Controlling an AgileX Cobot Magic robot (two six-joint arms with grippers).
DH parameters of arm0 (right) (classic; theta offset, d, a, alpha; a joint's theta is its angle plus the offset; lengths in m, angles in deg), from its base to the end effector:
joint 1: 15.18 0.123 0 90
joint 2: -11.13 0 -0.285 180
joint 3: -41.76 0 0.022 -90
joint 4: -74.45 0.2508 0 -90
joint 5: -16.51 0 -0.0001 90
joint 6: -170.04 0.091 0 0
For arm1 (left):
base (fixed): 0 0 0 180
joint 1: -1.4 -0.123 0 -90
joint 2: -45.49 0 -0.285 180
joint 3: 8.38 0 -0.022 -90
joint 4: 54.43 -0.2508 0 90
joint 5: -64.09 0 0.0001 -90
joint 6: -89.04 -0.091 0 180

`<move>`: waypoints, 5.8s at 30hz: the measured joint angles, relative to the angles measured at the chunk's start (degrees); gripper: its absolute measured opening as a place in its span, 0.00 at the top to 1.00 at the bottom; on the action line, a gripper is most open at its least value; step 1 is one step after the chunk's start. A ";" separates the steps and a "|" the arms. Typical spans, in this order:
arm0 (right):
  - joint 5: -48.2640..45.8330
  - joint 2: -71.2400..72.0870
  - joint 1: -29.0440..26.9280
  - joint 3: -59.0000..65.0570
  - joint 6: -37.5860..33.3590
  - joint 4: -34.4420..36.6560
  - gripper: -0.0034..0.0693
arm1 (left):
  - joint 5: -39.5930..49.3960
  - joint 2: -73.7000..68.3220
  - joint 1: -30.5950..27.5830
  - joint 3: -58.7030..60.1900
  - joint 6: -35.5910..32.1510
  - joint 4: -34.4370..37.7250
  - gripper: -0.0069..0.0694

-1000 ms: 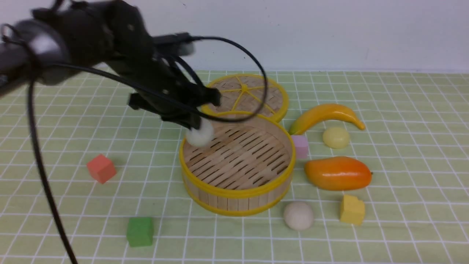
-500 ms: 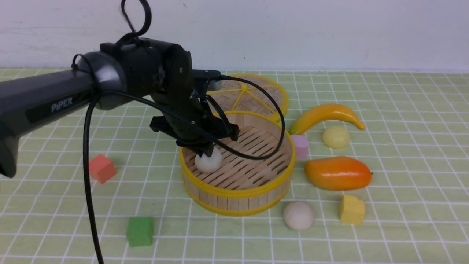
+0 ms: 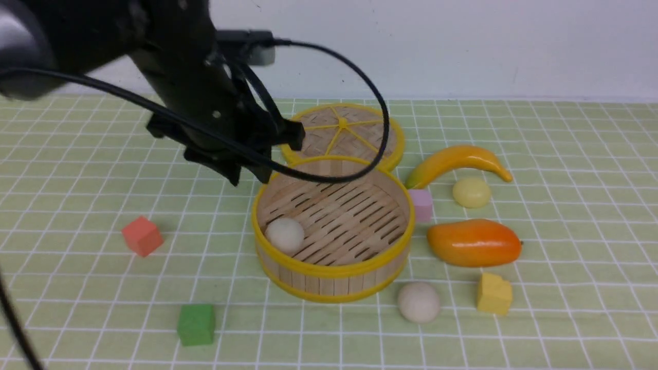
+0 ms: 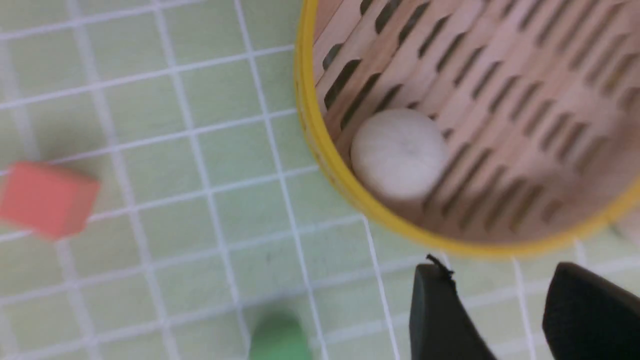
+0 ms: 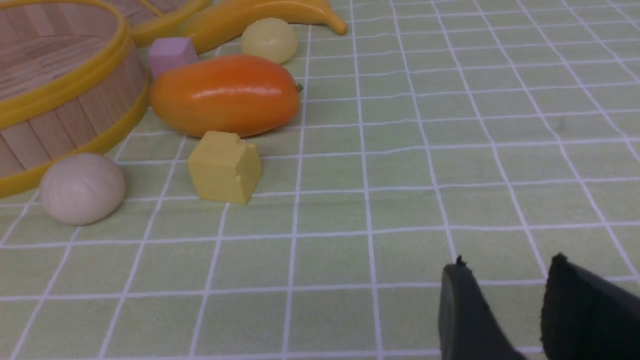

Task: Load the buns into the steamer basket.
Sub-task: Use the right arm to grab a steamed stuffed bun

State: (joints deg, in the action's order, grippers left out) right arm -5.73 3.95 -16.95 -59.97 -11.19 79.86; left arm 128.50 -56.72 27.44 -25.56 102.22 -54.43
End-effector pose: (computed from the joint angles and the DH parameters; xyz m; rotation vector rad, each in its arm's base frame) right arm 0.0522 0.0016 0.1729 0.0664 1.8770 0.0576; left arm 0.3184 -0.1556 0.3668 0.2944 2.6123 -0.2410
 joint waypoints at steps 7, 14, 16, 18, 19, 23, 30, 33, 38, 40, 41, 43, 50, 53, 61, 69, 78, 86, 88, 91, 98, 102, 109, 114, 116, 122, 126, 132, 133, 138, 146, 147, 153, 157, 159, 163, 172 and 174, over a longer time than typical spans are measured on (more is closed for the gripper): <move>0.00 0.00 0.00 0.00 0.00 0.00 0.62 | 6.37 20.60 0.00 -0.10 0.02 -2.71 0.64; 0.00 0.00 0.00 0.00 0.00 0.00 0.62 | 6.37 40.70 0.00 6.94 3.88 -5.03 0.72; 0.00 0.00 0.00 0.00 0.00 0.00 0.62 | 6.37 49.43 0.00 12.64 5.28 -5.37 0.74; 0.00 0.00 0.00 0.00 0.00 0.00 0.62 | 6.37 57.82 0.00 19.48 5.82 -5.42 0.74; 0.00 0.00 0.00 0.00 0.00 0.00 0.62 | 6.37 61.57 0.00 22.79 5.95 -5.42 0.75; 0.00 0.00 0.00 0.00 0.00 0.00 0.62 | 6.41 75.36 0.00 34.87 6.50 -5.07 0.75; 0.00 0.00 0.00 0.00 0.00 0.00 0.62 | 6.41 85.64 0.00 42.93 7.47 -1.57 0.75; 0.00 0.00 0.00 0.00 0.00 0.00 0.62 | 6.41 86.32 0.00 43.49 7.64 1.15 0.75; 0.00 0.00 0.00 0.00 0.00 0.00 0.62 | 6.41 86.32 0.00 43.54 7.69 2.22 0.74; 0.00 0.00 0.00 0.00 0.00 0.00 0.62 | 6.41 86.32 0.00 43.54 7.69 2.22 0.74; 0.00 0.00 0.00 0.00 0.00 0.00 0.62 | 6.41 86.32 0.00 43.54 7.69 2.22 0.74; 0.00 0.00 0.00 0.00 0.00 0.00 0.62 | 6.41 86.32 0.00 43.54 7.69 2.16 0.73; 0.00 0.00 0.00 0.00 0.00 0.00 0.62 | 6.41 86.32 0.00 43.54 7.69 0.54 0.72; 0.00 0.00 0.00 0.00 0.00 0.00 0.62 | 3.99 86.32 0.00 44.03 7.69 -2.60 0.72; 0.00 0.00 0.00 0.00 0.00 0.00 0.62 | -26.06 86.32 -4.59 55.93 7.69 -5.94 0.72; 0.00 0.00 0.00 0.00 0.00 0.00 0.62 | -47.32 88.52 -20.17 72.36 7.69 -7.04 0.71; 0.00 0.00 0.00 0.00 0.00 0.00 0.62 | -48.63 94.36 -21.80 91.01 7.69 -7.75 0.69; 0.00 0.00 0.00 0.00 0.00 0.00 0.62 | -47.31 94.99 -22.20 95.97 7.69 -7.51 0.68; 0.00 0.00 0.00 0.00 0.00 0.00 0.62 | -46.31 94.99 -22.20 95.97 7.69 -7.44 0.68; 0.00 0.00 0.00 0.00 0.00 0.00 0.62 | -43.47 94.99 -22.20 95.97 7.69 -7.11 0.67; 0.00 0.00 0.00 0.00 0.00 0.00 0.62 | -42.43 94.99 -22.20 95.97 7.69 -6.88 0.67; 0.00 0.00 0.00 0.00 0.00 0.00 0.62 | -42.43 94.99 -22.20 95.97 7.69 -6.88 0.67; 0.00 0.00 0.00 0.00 0.00 -0.06 0.62 | -42.43 94.99 -22.20 95.97 7.69 -6.88 0.66; 0.20 0.00 0.00 0.00 0.00 -0.10 0.62 | -42.43 94.99 -22.20 95.97 7.69 -6.88 0.66; 0.73 0.00 0.00 0.05 0.00 -0.03 0.62 | -42.41 94.99 -22.20 95.97 7.69 -6.88 0.66; 10.97 0.00 0.00 0.53 0.00 1.31 0.62 | -42.41 94.99 -22.20 95.97 7.69 -6.88 0.65; 20.03 0.00 0.00 0.53 0.00 1.55 0.62 | -42.41 94.99 -22.20 95.97 7.69 -6.88 0.64; 30.71 0.00 0.00 0.53 0.00 1.55 0.62 | -42.36 94.99 -22.20 95.97 7.69 -6.88 0.63; 32.51 0.00 0.00 0.53 0.33 1.60 0.62 | -42.36 94.99 -22.20 95.97 7.69 -6.88 0.63; 37.99 0.00 0.00 -0.52 3.56 4.65 0.62 | -42.36 94.99 -22.20 95.97 7.69 -6.88 0.62; 32.91 -9.07 0.00 -18.23 4.44 8.83 0.62 | -42.36 94.99 -22.20 95.97 7.69 -6.88 0.62; 32.46 -9.07 0.00 -18.23 4.44 8.83 0.62 | -42.36 94.99 -22.20 95.97 7.69 -6.88 0.62; 13.64 -24.20 0.00 -33.03 4.48 8.83 0.62 | -42.36 94.99 -22.20 95.97 7.69 -6.88 0.61; 5.95 -33.75 0.00 -34.91 1.98 8.37 0.62 | -42.36 94.99 -22.20 95.97 7.69 -6.88 0.61; 5.48 -36.26 0.00 -34.91 1.24 8.32 0.62 | -42.36 94.99 -22.20 95.97 7.69 -6.88 0.60; 5.26 -46.01 0.00 -34.91 -0.31 12.25 0.62 | -42.36 94.99 -22.20 95.97 7.69 -6.88 0.60; -6.13 -68.25 0.00 -47.67 -8.57 15.77 0.62 | -42.36 94.99 -22.20 95.97 7.69 -6.88 0.60; -8.50 -72.50 0.05 -51.49 -8.87 16.44 0.62 | -42.36 94.99 -22.20 95.97 7.69 -6.88 0.60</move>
State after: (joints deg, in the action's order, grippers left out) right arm -14.23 -68.54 -16.90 -111.46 -20.06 96.31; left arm 86.14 38.27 5.24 70.41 109.91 -61.31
